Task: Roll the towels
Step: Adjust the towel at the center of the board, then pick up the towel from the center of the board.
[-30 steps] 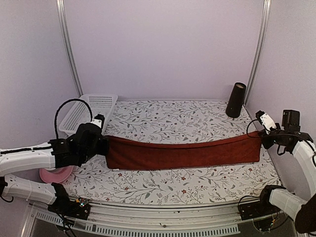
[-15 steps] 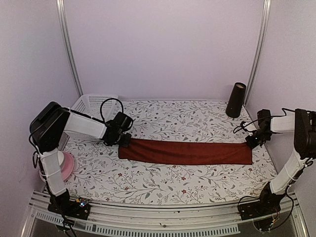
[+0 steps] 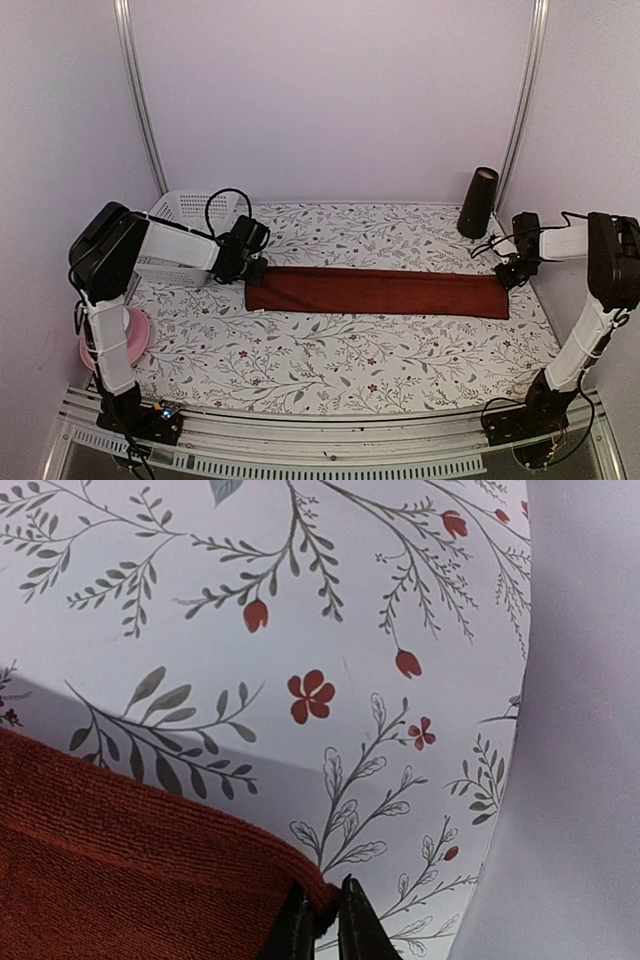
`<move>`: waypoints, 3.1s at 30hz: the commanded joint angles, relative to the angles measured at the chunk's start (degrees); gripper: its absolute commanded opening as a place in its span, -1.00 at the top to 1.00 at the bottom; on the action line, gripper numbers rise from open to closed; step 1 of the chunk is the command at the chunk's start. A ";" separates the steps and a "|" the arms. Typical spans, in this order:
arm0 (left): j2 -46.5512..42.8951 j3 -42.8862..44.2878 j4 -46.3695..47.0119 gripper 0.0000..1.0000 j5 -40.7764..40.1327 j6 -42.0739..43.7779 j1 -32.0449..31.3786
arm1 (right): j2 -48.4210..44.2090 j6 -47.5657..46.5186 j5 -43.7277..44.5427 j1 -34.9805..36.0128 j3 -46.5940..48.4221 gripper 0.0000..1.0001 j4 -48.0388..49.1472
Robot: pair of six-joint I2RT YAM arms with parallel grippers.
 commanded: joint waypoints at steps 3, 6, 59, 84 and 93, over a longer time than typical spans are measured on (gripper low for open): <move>5.66 4.90 -1.57 0.91 -3.83 2.56 1.73 | 1.89 1.82 8.66 1.41 1.53 0.82 1.43; 7.25 6.44 -1.89 0.90 -3.51 2.41 1.74 | 2.14 2.01 10.90 2.43 1.73 0.82 2.62; -10.50 -9.59 -1.68 -0.84 -9.08 0.82 -6.13 | -0.57 6.57 -25.70 -5.78 -0.33 -0.06 -16.31; -16.05 -12.06 -6.19 -0.85 -14.18 0.74 -12.39 | -4.34 5.34 -21.36 -11.14 3.50 0.95 -17.27; -19.15 -12.45 -7.15 -0.86 -11.19 1.15 -12.71 | -8.04 0.79 -25.35 -17.60 7.65 0.95 -23.28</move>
